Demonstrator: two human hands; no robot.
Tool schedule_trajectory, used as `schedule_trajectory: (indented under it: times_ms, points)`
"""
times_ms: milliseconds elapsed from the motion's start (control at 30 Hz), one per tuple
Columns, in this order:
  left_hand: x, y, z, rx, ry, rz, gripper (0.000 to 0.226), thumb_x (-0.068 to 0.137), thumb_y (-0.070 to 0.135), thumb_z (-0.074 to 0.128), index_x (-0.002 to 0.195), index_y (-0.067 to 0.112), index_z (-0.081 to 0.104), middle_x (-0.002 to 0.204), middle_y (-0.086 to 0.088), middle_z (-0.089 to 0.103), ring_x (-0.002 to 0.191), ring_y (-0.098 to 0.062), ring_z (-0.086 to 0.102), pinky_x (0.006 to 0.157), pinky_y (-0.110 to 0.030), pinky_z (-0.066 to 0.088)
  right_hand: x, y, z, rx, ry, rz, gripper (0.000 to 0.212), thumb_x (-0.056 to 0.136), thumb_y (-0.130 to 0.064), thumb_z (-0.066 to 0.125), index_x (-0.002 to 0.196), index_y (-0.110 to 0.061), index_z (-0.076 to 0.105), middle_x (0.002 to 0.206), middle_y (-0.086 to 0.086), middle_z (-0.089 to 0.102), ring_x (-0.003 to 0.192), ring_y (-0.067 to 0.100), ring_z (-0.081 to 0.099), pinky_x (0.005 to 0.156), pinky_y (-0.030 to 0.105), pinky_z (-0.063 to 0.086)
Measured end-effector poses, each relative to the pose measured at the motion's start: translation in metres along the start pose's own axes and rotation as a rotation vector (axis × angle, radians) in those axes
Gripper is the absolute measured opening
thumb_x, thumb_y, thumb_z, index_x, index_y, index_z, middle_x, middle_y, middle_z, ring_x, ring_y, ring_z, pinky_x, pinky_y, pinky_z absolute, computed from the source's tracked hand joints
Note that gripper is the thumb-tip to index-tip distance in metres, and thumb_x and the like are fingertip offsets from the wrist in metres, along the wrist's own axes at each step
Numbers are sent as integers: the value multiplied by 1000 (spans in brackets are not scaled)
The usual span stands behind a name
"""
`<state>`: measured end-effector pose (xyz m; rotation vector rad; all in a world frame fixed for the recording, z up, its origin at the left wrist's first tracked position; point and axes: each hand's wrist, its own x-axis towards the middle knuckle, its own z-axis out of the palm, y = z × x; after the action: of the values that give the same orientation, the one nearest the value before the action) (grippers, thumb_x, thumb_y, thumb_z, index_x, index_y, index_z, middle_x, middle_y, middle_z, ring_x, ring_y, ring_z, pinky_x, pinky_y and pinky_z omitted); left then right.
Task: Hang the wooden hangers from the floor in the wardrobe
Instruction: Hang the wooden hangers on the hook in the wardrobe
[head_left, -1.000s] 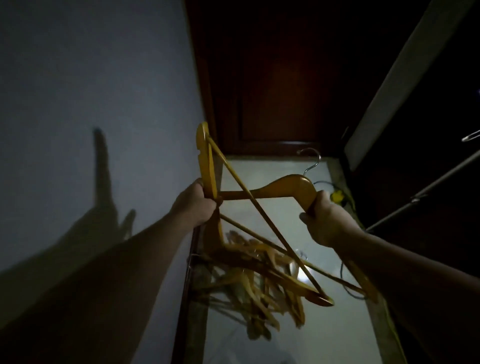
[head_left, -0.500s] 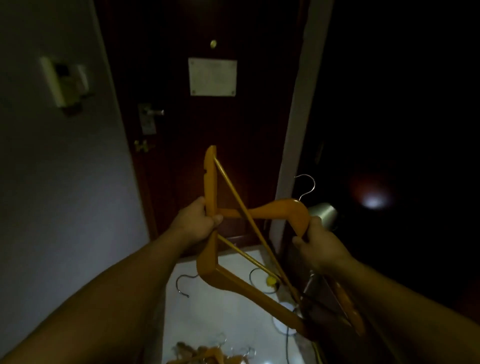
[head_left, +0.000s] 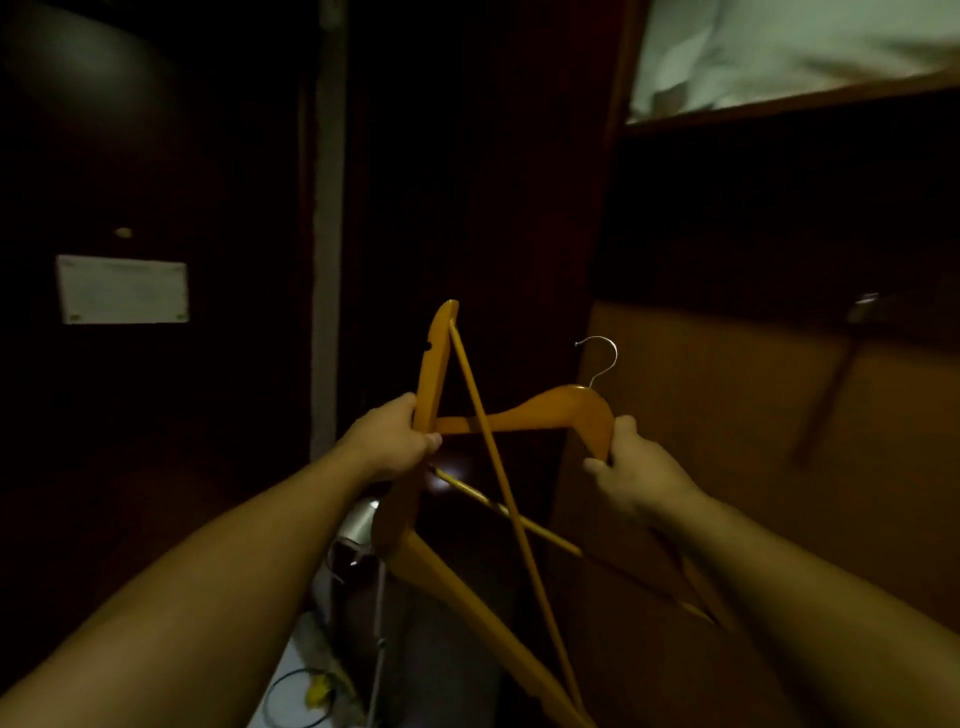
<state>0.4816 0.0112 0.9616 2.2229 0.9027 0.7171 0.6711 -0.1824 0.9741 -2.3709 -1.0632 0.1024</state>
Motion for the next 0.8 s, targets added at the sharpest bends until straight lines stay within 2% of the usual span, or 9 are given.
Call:
schedule_trajectory:
  times_ms: [67,200,267,367,467,533,600,667,800]
  points:
    - [2,46,23,-36,-36,59,18,94,26,65,108,26,55,94,-1,65,81,-14,66,67,-28,53,-12,28,-41,-43,64,50,49,101,-30,56,139,-13,29,88,6,58,74,21,63,71,41,56]
    - [2,130,71,-57,-83,159,21,95,24,62,114,22,54,96,-3,63,90,-21,64,81,-40,56,-45,80,-109,-83,167,164,54,101,-31,55,143,-13,26,97,6,57,89,26,65,71,36,53]
    - [1,169,92,-58,-119,206,23,96,24,61,117,22,53,94,1,60,90,-20,63,80,-40,56,-63,103,-138,-102,211,221,53,102,-31,54,143,-11,26,103,7,55,97,29,64,77,38,53]
    - [0,220,119,-68,-187,289,30,96,25,61,124,20,52,94,1,59,86,-18,62,72,-35,54,-88,132,-179,-126,284,291,52,102,-30,54,142,-12,27,102,5,52,101,29,61,77,36,48]
    - [0,263,142,-71,-246,364,35,96,25,61,128,16,51,100,-4,62,86,-20,64,74,-37,57,-105,159,-213,-160,335,345,54,102,-30,54,145,-14,25,93,2,52,92,24,62,78,37,53]
    - [2,283,157,-73,-262,397,38,96,26,61,130,16,49,105,-6,63,90,-22,65,72,-35,57,-110,172,-230,-186,362,379,54,102,-29,53,146,-15,25,90,0,50,81,18,58,73,33,52]
    - [9,296,171,-85,-276,424,37,96,26,62,130,16,49,101,-3,64,84,-18,65,62,-30,54,-109,183,-242,-205,388,399,53,103,-28,53,146,-16,26,89,1,52,74,14,56,65,28,49]
    - [17,307,182,-93,-297,439,35,97,26,61,128,16,49,91,3,60,76,-13,61,55,-26,48,-104,190,-251,-210,412,414,53,102,-28,53,147,-17,27,90,1,53,74,14,57,64,28,48]
    - [46,322,196,-93,-324,467,33,97,24,60,127,16,50,96,1,60,80,-15,62,63,-30,52,-77,199,-256,-227,426,435,50,102,-30,53,145,-15,31,90,0,51,72,12,54,62,25,46]
